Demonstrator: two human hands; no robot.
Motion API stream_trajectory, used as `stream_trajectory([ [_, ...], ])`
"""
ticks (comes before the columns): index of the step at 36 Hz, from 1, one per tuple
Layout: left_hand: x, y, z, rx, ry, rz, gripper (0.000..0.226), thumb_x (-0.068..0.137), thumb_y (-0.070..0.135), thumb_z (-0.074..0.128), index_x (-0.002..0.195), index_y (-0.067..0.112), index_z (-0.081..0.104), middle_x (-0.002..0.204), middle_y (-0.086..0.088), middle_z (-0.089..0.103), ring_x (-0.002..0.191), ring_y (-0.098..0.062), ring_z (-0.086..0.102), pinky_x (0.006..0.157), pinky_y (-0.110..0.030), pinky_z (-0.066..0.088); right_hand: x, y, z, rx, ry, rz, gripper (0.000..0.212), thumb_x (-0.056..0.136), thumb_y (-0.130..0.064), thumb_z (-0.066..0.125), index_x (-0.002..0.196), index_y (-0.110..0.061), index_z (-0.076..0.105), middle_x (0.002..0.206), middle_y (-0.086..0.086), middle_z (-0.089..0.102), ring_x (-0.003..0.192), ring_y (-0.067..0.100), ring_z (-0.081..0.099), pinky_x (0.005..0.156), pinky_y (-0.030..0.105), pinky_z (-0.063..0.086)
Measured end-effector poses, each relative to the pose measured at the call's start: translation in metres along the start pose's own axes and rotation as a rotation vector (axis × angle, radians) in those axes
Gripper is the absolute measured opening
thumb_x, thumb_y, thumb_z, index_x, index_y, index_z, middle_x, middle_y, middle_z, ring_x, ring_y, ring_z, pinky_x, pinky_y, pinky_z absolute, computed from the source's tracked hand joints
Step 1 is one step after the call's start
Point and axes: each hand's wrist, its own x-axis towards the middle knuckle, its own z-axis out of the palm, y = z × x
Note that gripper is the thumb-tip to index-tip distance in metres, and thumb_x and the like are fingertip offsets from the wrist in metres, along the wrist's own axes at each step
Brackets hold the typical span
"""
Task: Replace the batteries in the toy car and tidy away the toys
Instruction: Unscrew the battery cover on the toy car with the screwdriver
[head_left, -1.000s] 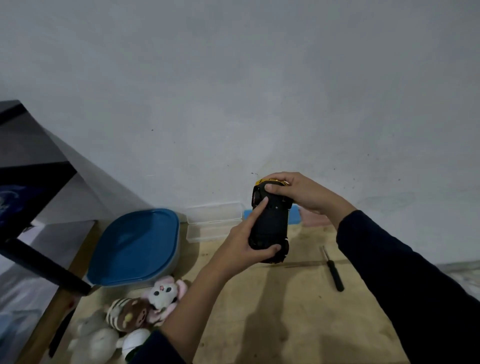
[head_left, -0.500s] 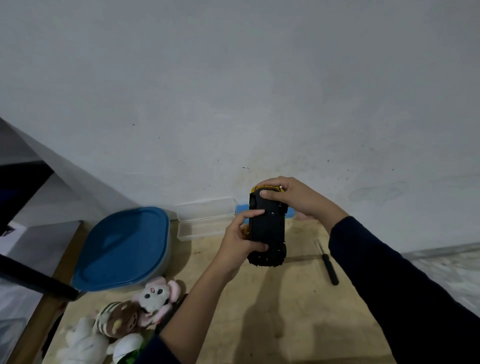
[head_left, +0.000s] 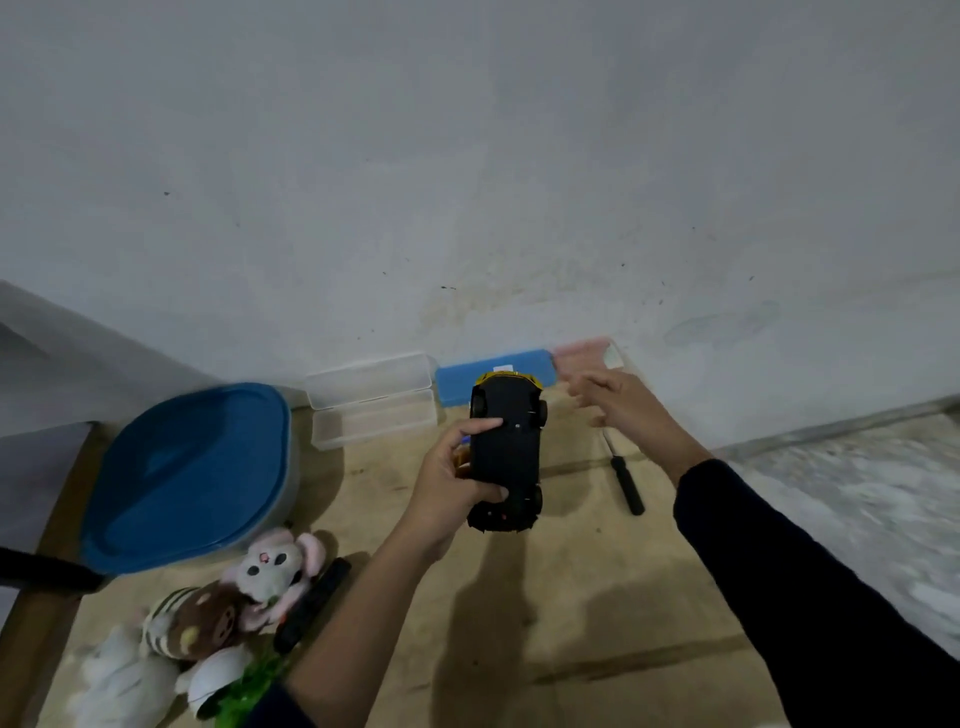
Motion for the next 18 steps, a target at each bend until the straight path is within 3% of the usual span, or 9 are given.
stream_trajectory([
  [4, -0.004, -0.004, -0.007, -0.036, 0.044, -0.024, 0.075, 0.063, -0.032, 0.057, 0.103, 0.032, 0.06, 0.11, -0.014, 0.06, 0.092, -0.024, 0.059, 0.065, -0.034, 0.054, -0.001, 0.063, -0.005, -0.261, 0.247, 0.194, 0.041, 0.087, -0.023, 0.063, 0.122, -0.005, 0.053, 0.121, 0.013, 0.055, 0.11, 0.028, 0.055, 0.087, 0.033, 0.044],
  [7, -0.007, -0.005, -0.014, -0.049, 0.079, -0.036, 0.074, 0.066, -0.031, 0.055, 0.103, 0.033, 0.058, 0.103, -0.01, 0.061, 0.089, -0.023, 0.059, 0.067, -0.036, 0.054, -0.01, 0.098, 0.002, -0.409, 0.259, 0.358, 0.056, 0.077, -0.031, 0.074, 0.118, -0.004, 0.047, 0.122, 0.017, 0.043, 0.111, 0.034, 0.049, 0.089, 0.041, 0.047],
  [10, -0.011, -0.006, -0.021, -0.062, 0.106, -0.049, 0.075, 0.067, -0.031, 0.054, 0.105, 0.034, 0.057, 0.105, -0.01, 0.06, 0.091, -0.026, 0.059, 0.066, -0.036, 0.054, -0.017, 0.117, 0.014, -0.609, 0.245, 0.382, 0.059, 0.077, -0.034, 0.072, 0.118, -0.001, 0.043, 0.122, 0.018, 0.042, 0.111, 0.036, 0.045, 0.085, 0.039, 0.044],
  [14, -0.016, -0.007, -0.032, -0.061, 0.131, -0.055, 0.077, 0.066, -0.032, 0.05, 0.106, 0.034, 0.056, 0.105, -0.012, 0.058, 0.089, -0.026, 0.057, 0.061, -0.034, 0.052, -0.019, 0.128, 0.027, -0.696, 0.29, 0.322, 0.038, 0.092, -0.024, 0.054, 0.116, 0.003, 0.043, 0.116, 0.022, 0.048, 0.103, 0.039, 0.05, 0.076, 0.04, 0.043],
  [18, -0.02, -0.003, -0.038, -0.052, 0.152, -0.037, 0.076, 0.066, -0.033, 0.049, 0.107, 0.031, 0.054, 0.103, -0.01, 0.059, 0.085, -0.02, 0.058, 0.059, -0.031, 0.053, -0.01, 0.125, 0.028, -0.581, 0.318, 0.267, 0.014, 0.093, -0.009, 0.049, 0.1, 0.003, 0.046, 0.106, 0.026, 0.051, 0.085, 0.036, 0.053, 0.063, 0.036, 0.04],
])
